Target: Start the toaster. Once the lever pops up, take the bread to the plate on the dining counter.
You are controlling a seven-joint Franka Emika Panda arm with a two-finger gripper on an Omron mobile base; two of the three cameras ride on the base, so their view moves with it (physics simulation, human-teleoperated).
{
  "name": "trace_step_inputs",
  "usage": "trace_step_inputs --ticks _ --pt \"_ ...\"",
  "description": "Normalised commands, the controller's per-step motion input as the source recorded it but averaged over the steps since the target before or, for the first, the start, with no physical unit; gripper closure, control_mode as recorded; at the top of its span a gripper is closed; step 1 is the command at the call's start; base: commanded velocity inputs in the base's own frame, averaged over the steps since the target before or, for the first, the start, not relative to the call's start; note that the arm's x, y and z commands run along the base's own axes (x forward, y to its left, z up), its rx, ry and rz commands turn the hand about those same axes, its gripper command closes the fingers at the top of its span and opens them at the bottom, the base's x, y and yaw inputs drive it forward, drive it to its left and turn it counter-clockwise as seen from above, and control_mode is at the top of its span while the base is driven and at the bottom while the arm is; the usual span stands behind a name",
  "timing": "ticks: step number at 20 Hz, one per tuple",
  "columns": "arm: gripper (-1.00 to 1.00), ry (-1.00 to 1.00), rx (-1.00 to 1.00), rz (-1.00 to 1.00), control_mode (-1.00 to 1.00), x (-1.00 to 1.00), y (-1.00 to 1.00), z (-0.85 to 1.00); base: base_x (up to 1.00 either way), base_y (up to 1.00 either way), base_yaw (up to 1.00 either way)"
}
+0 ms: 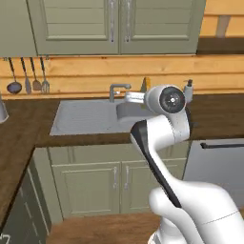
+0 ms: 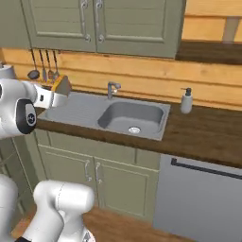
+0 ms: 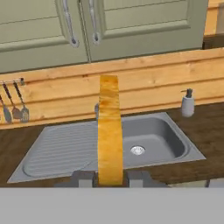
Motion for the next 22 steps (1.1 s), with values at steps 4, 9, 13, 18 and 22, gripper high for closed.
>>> trace_step_inputs --ticks 4,9,13,18,22 --pt "1.0 0.0 0.0 0.0 1.0 0.0 0.0 0.0 -0.07 0.0 -1.0" --pt "1.0 0.0 0.0 0.0 1.0 0.0 0.0 0.0 0.0 0.0 -1.0" --pt "1.0 0.0 0.0 0.0 1.0 0.0 0.0 0.0 0.0 -0.08 -1.0" --pt "1.0 0.0 0.0 0.0 1.0 0.0 0.0 0.0 0.0 -0.17 -1.0" --pt "1.0 0.0 0.0 0.0 1.0 0.0 0.0 0.0 0.0 -0.16 -1.0"
